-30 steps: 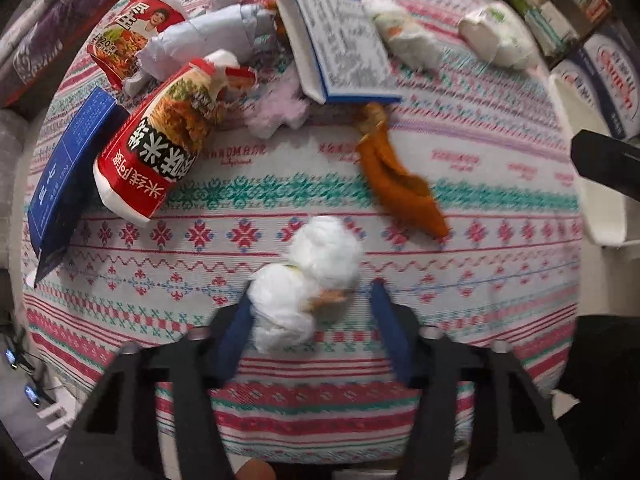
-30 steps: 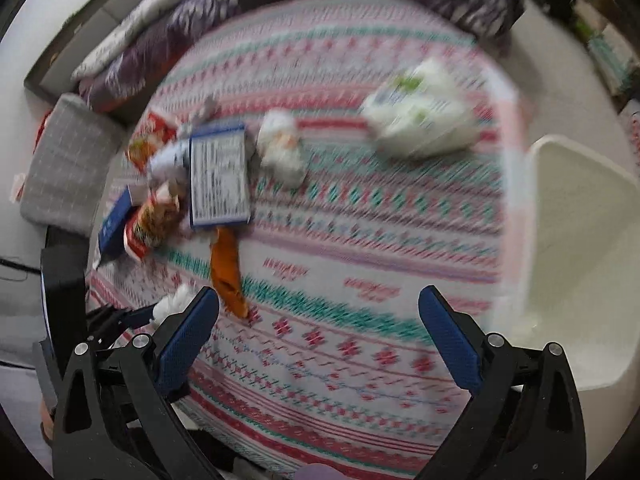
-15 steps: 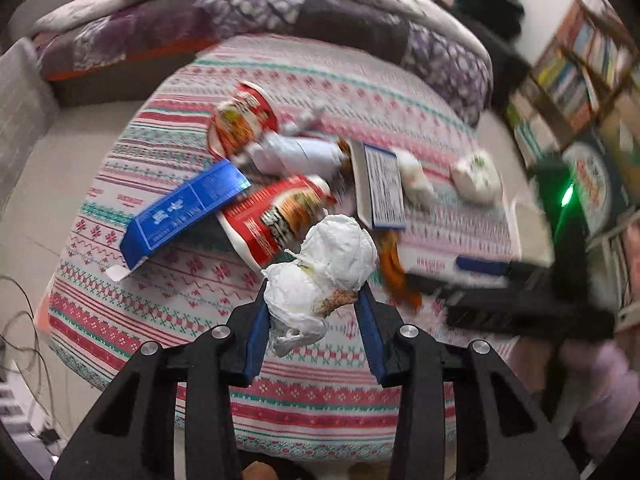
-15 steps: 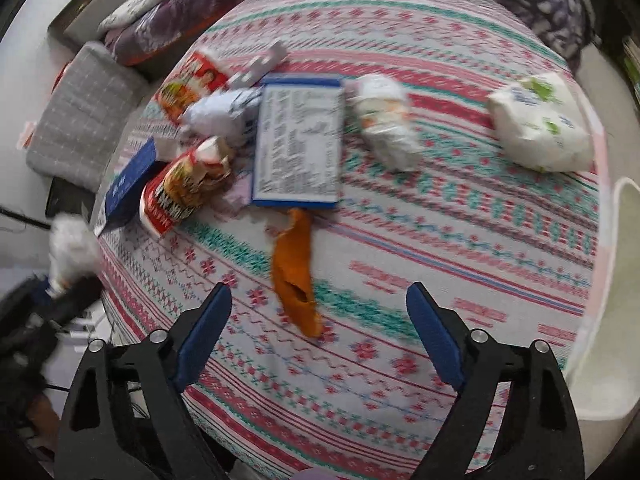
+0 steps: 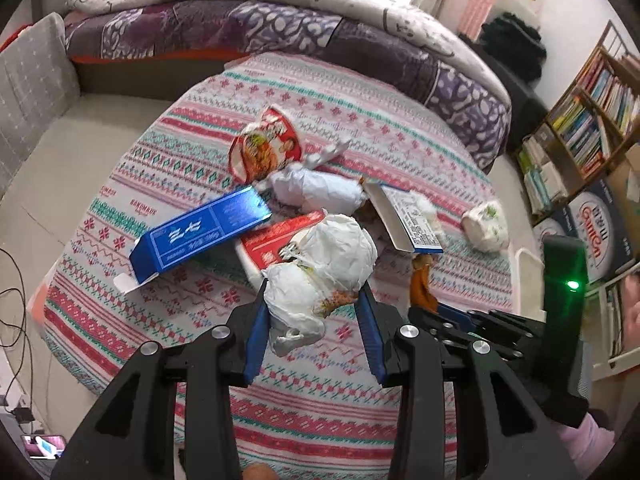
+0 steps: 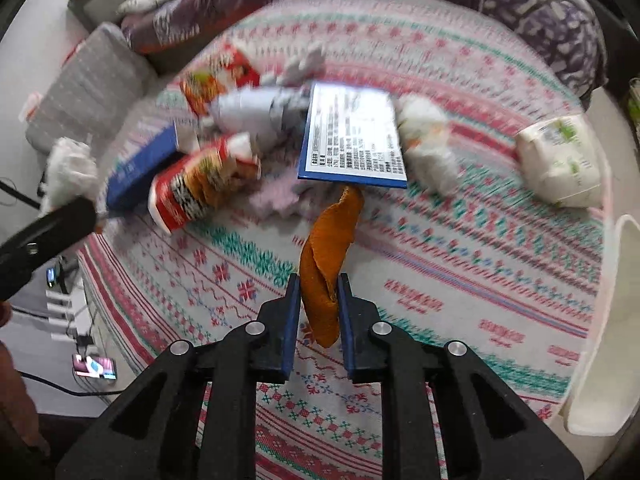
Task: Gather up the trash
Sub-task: 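Drop the orange peel into the white bin with the right tool while the left tool drops the tissue ball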
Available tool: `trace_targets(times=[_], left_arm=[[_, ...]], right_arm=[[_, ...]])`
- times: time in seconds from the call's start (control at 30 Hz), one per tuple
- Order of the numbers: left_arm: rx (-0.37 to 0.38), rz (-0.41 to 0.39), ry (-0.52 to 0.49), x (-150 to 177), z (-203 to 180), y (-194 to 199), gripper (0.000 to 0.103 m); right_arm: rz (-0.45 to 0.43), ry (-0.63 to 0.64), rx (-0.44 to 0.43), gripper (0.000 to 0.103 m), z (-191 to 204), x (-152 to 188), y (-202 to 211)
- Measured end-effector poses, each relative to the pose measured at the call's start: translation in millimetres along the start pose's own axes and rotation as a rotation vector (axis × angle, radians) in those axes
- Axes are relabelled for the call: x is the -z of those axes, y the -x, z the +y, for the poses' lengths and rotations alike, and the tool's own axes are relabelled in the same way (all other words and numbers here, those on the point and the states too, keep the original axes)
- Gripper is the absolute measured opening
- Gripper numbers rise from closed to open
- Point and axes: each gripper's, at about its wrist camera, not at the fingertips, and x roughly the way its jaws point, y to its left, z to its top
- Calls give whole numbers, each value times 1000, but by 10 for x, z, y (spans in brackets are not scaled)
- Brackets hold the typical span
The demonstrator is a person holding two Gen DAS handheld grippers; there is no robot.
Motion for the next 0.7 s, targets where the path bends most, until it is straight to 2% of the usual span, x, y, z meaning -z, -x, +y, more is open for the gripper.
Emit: trace_targets(times=[0.17,0.23,0.37,0.47,0.7], left_arm=[[16,-57,-18,-25,-200,33,40],[19,-72,-31,-36,-302,21,41],[56,-99,-36,-87,-486,8,41],[77,-98,-53,-115,-648,-38,41],[114,-83,-118,-100,-1107,-209,41]], right_arm=[[-89,-46,-4,17,-290,-14,379],[-101,-68,-17,17,-214,53,387],[-143,-117,-8,17,-437,68,528],[-184,-177,28,17,-627,119,655],[-246,-409,185,17,-1493,138,922]])
